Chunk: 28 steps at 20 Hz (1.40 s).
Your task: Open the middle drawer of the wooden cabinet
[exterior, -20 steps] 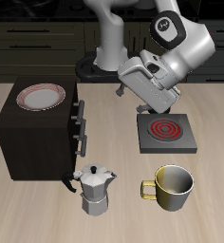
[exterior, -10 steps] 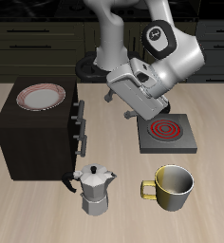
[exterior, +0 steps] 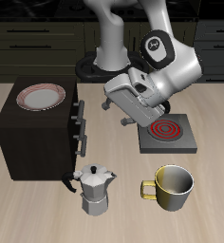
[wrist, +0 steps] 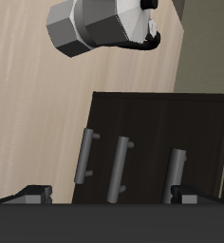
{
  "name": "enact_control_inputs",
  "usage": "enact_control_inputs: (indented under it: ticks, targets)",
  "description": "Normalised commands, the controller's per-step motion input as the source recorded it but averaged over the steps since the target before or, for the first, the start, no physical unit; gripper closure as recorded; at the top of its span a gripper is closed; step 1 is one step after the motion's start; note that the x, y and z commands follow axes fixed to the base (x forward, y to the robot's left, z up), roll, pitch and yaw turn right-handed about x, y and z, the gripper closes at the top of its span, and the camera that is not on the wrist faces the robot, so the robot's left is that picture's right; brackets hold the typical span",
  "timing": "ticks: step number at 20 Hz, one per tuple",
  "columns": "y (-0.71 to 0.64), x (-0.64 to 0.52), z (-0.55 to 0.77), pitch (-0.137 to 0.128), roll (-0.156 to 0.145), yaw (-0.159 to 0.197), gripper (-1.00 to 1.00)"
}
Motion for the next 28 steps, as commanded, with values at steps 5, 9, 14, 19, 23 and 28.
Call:
enact_control_inputs:
  ticks: [5, 9, 14, 19, 23, 28]
  targets:
    - [-0.10, -0.02, -0.30, 0.041, -0.033, 0.006, -1.00]
    - [-0.22, 0.14, -0.21, 0.039, -0.036, 0.005, -1.00]
    - [-0.25, -0.01, -0.12, 0.018, -0.044, -0.021, -1.00]
    - [-0.41, 0.08, -0.16, 0.038, -0.056, -0.012, -1.00]
    - [-0.45, 0.09, -0.11, 0.050, -0.061, -0.026, -1.00]
    - [-0.36, 0.00, -0.08, 0.022, -0.072, -0.028, -1.00]
